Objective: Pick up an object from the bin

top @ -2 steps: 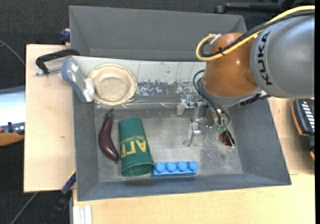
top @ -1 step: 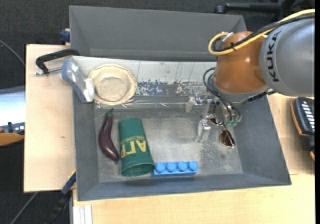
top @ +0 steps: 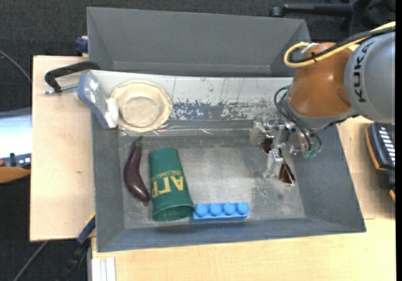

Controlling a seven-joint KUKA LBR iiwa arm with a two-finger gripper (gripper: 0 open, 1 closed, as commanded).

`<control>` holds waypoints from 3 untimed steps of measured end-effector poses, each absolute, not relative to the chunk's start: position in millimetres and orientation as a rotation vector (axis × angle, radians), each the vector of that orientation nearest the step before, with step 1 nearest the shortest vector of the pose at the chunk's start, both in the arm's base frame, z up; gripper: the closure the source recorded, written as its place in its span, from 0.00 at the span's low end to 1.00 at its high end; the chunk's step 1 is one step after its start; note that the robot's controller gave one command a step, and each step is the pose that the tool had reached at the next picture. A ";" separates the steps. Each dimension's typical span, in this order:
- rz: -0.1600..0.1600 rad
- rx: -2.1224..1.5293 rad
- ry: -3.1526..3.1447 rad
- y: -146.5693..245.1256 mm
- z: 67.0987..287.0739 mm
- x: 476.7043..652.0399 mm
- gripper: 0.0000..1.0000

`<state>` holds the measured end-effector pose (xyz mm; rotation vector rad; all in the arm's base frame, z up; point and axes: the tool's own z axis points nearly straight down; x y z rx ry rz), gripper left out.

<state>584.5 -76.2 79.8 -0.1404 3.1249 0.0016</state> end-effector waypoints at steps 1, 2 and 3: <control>0.010 -0.074 3.131 -85.1 72.9 572.1 0.00; 0.005 -0.075 3.124 -105.3 73.1 572.4 0.00; 0.007 -0.115 3.122 -119.8 71.8 584.8 0.00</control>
Offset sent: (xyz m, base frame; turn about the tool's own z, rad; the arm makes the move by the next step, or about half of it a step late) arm -0.0127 -0.0376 -0.0074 0.0361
